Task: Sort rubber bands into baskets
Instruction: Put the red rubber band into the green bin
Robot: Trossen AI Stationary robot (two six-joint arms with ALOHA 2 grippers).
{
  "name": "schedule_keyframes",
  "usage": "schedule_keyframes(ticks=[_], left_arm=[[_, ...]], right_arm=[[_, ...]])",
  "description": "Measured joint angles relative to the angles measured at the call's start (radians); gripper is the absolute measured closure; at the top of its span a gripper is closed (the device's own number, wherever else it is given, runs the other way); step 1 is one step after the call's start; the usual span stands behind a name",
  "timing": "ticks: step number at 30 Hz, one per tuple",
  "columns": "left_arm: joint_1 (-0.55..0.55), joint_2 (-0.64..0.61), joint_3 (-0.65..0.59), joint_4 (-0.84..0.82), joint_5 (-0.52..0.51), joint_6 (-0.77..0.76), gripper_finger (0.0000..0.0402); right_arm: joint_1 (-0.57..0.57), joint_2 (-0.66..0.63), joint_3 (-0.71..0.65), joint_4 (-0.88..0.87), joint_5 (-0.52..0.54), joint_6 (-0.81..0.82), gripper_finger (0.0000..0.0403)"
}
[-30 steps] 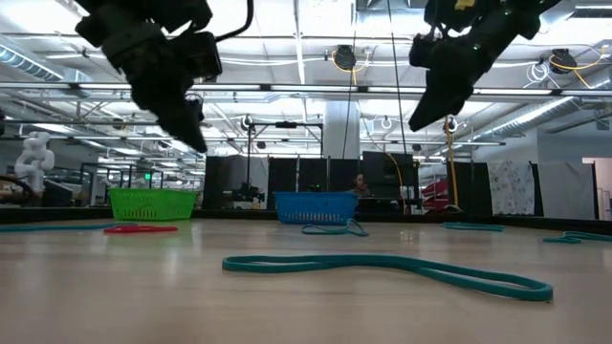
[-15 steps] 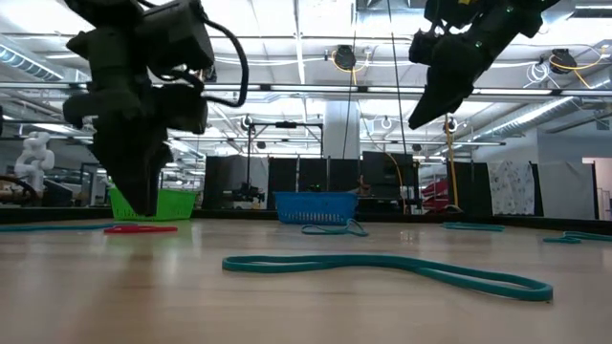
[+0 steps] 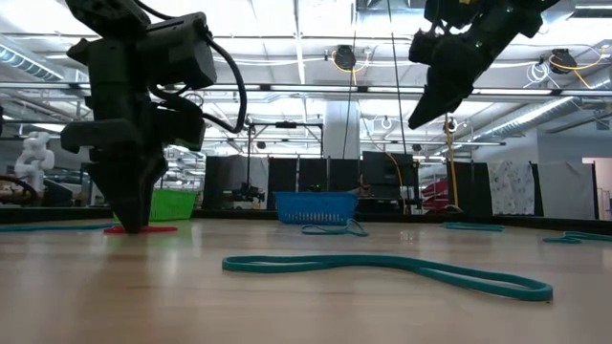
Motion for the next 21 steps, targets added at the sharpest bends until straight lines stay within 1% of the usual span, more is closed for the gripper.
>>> schedule_keyframes(ticks=[3, 5, 7, 11, 12, 16, 21], left_arm=[[0.000, 0.000, 0.000, -0.003, 0.000, -0.001, 0.0266], [0.001, 0.000, 0.000, -0.003, -0.001, -0.003, 0.0282], [0.001, 0.000, 0.000, -0.005, -0.005, -0.004, 0.0308], [0.001, 0.001, -0.001, -0.004, -0.007, 0.003, 0.0377], [0.001, 0.001, -0.001, -0.004, -0.007, 0.009, 0.0389], [0.001, -0.025, 0.013, -0.021, -0.009, 0.037, 0.0393], [0.001, -0.122, 0.050, -0.011, -0.044, 0.082, 0.0398]], right_arm=[[0.000, 0.000, 0.000, 0.006, 0.000, -0.005, 0.0257], [0.000, 0.000, 0.000, 0.006, 0.000, -0.005, 0.0257], [0.000, 0.000, 0.000, 0.006, 0.000, -0.005, 0.0257], [0.000, 0.000, 0.000, 0.006, 0.000, -0.005, 0.0257], [0.000, 0.000, 0.000, 0.006, 0.000, -0.005, 0.0257], [0.000, 0.000, 0.000, 0.006, 0.000, -0.005, 0.0257], [0.000, 0.000, 0.000, 0.006, 0.000, -0.005, 0.0257]])
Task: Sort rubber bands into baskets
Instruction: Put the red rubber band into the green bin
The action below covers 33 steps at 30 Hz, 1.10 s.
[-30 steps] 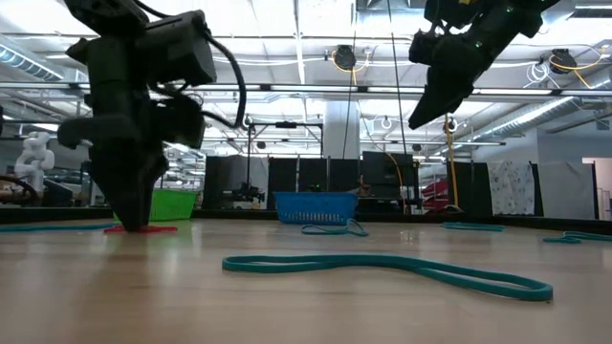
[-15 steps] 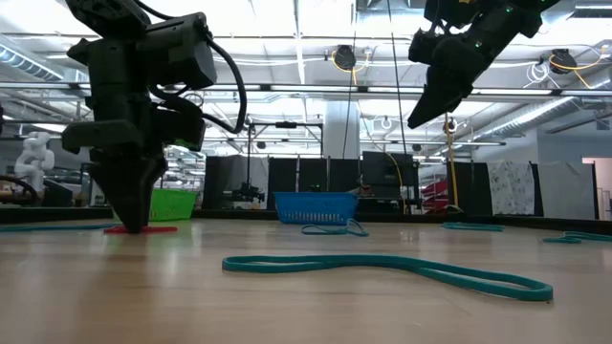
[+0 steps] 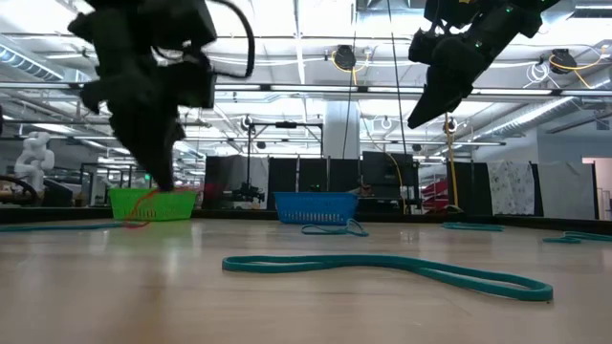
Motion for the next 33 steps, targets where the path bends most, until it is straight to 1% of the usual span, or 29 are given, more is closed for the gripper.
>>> schedule_keyframes(ticks=[2, 3, 7, 9, 14, 18, 20, 22, 29, 31, 33], left_arm=[[0.000, -0.049, 0.006, -0.004, -0.039, 0.016, 0.0398], [0.000, -0.076, 0.011, -0.001, -0.079, 0.017, 0.0399], [0.012, -0.188, 0.016, 0.003, -0.319, 0.019, 0.0399], [0.034, -0.238, 0.016, 0.009, -0.407, 0.019, 0.0399], [0.116, -0.340, 0.016, 0.010, -0.562, 0.024, 0.0400], [0.203, -0.395, 0.016, 0.009, -0.656, 0.073, 0.0400], [0.257, -0.415, 0.016, 0.008, -0.681, 0.084, 0.0400], [0.316, -0.425, 0.016, 0.007, -0.686, 0.112, 0.0400], [0.511, -0.413, 0.016, 0.004, -0.688, 0.124, 0.0400], [0.558, -0.410, 0.016, 0.002, -0.679, 0.125, 0.0400], [0.605, -0.410, 0.016, 0.006, -0.648, 0.124, 0.0400]], right_arm=[[0.000, 0.000, 0.000, 0.000, 0.000, 0.000, 0.0257], [0.000, 0.000, 0.000, 0.000, 0.000, 0.000, 0.0257], [0.000, 0.000, 0.000, 0.016, 0.000, -0.004, 0.0257], [0.000, 0.000, 0.000, 0.025, 0.000, -0.007, 0.0257], [0.000, 0.000, 0.000, 0.031, 0.000, -0.008, 0.0257], [0.001, 0.000, 0.000, 0.030, 0.000, -0.008, 0.0257], [0.002, 0.000, 0.000, 0.030, 0.000, -0.008, 0.0257], [0.002, 0.000, 0.000, 0.030, -0.001, -0.008, 0.0257], [0.002, 0.000, 0.000, 0.030, -0.001, -0.016, 0.0257], [0.002, 0.000, 0.000, 0.033, 0.000, -0.016, 0.0257], [0.002, 0.000, 0.000, 0.037, 0.000, -0.018, 0.0257]])
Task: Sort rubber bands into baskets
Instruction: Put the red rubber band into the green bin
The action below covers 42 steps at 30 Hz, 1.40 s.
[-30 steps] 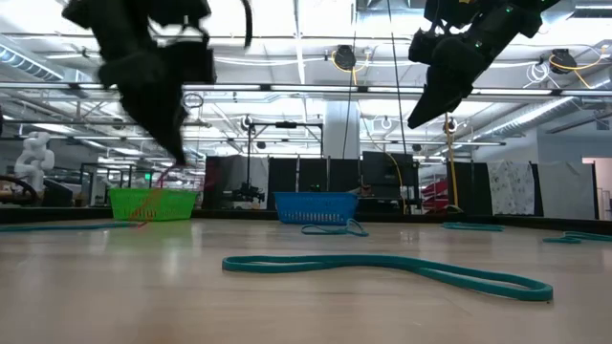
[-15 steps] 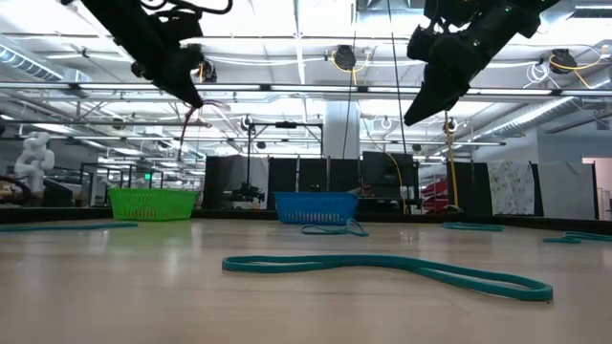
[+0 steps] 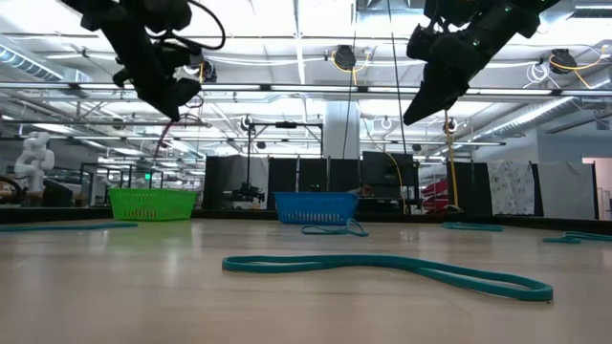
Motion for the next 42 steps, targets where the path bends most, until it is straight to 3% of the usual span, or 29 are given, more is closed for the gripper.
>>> schedule_keyframes(ticks=[14, 18, 24, 33, 42], left_arm=[[0.179, 0.007, -0.065, 0.005, 0.203, -0.023, 0.0401], [0.208, 0.031, -0.073, 0.006, 0.221, -0.029, 0.0401], [0.249, 0.134, -0.073, -0.001, 0.377, -0.029, 0.0401], [0.319, 0.296, -0.073, -0.023, 0.428, -0.017, 0.0401], [0.348, 0.330, -0.072, -0.023, 0.472, 0.006, 0.0395]], right_arm=[[0.000, 0.000, 0.000, 0.000, 0.000, -0.009, 0.0257], [0.000, 0.000, 0.000, 0.019, 0.000, -0.023, 0.0257], [0.000, 0.000, 0.000, 0.030, -0.003, -0.023, 0.0257], [0.000, 0.000, 0.000, 0.035, -0.003, -0.041, 0.0257], [0.000, 0.000, 0.000, 0.091, -0.003, -0.072, 0.0257]])
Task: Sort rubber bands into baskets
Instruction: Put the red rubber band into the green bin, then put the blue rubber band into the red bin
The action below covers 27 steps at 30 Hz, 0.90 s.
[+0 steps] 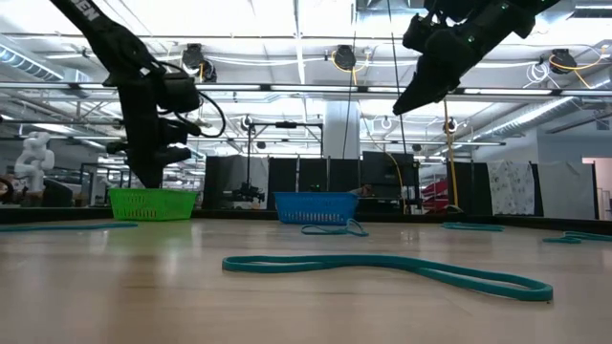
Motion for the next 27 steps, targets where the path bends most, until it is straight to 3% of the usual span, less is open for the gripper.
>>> schedule_keyframes(ticks=[12, 20, 27], left_arm=[[-0.002, -0.001, 0.110, -0.132, -0.019, 0.058, 0.0323], [-0.002, -0.011, 0.192, -0.209, -0.042, 0.106, 0.0310], [-0.076, -0.161, 0.174, -0.050, 0.195, 0.120, 0.0310]], right_arm=[[-0.006, 0.000, 0.000, -0.044, 0.000, 0.024, 0.0257], [-0.077, 0.000, 0.000, -0.114, -0.001, 0.045, 0.0257], [-0.208, 0.016, 0.000, -0.253, 0.000, 0.115, 0.0257]])
